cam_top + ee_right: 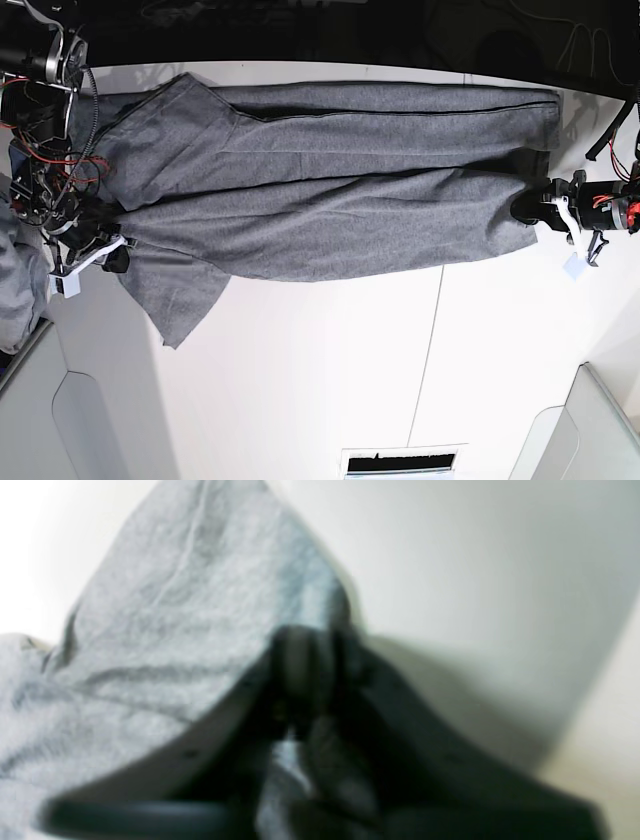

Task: Layout the t-shirt on the table in an organized manner, then fold the t-shirt properly
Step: 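Lift the hem corner with the right gripper and fold it over the shirt, then release the right gripper and regrasp the folded shirt end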

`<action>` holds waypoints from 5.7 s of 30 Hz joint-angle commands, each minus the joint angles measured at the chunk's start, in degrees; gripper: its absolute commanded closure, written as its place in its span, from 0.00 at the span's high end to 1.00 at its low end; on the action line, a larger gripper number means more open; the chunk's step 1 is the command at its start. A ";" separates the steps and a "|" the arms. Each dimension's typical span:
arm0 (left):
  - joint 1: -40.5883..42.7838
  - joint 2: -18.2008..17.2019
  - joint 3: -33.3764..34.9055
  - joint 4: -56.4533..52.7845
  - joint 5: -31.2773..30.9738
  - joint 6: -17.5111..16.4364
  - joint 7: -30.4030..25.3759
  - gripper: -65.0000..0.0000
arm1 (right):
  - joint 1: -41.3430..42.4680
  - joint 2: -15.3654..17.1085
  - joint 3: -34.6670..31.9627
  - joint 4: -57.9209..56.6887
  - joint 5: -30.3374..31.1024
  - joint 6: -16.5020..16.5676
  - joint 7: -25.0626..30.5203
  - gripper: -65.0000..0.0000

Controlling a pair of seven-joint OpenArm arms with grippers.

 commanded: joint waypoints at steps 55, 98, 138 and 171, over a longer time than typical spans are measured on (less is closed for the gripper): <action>12.59 -10.91 -0.46 21.11 -12.81 -0.52 8.39 0.26 | -13.51 1.49 2.71 36.61 6.40 -6.80 -2.86 0.52; 12.59 -9.01 -0.46 21.07 -9.16 -0.52 6.84 0.26 | -12.61 -7.26 1.75 39.28 25.00 2.97 -27.19 0.00; 14.71 -10.51 -12.00 21.07 -11.85 -0.52 7.06 0.56 | -40.41 -6.95 15.43 71.43 30.23 1.90 -30.34 0.34; 26.23 4.31 -32.26 9.70 -4.63 -0.52 -3.04 0.56 | -35.45 -6.97 -3.91 55.91 11.13 1.88 -21.64 0.00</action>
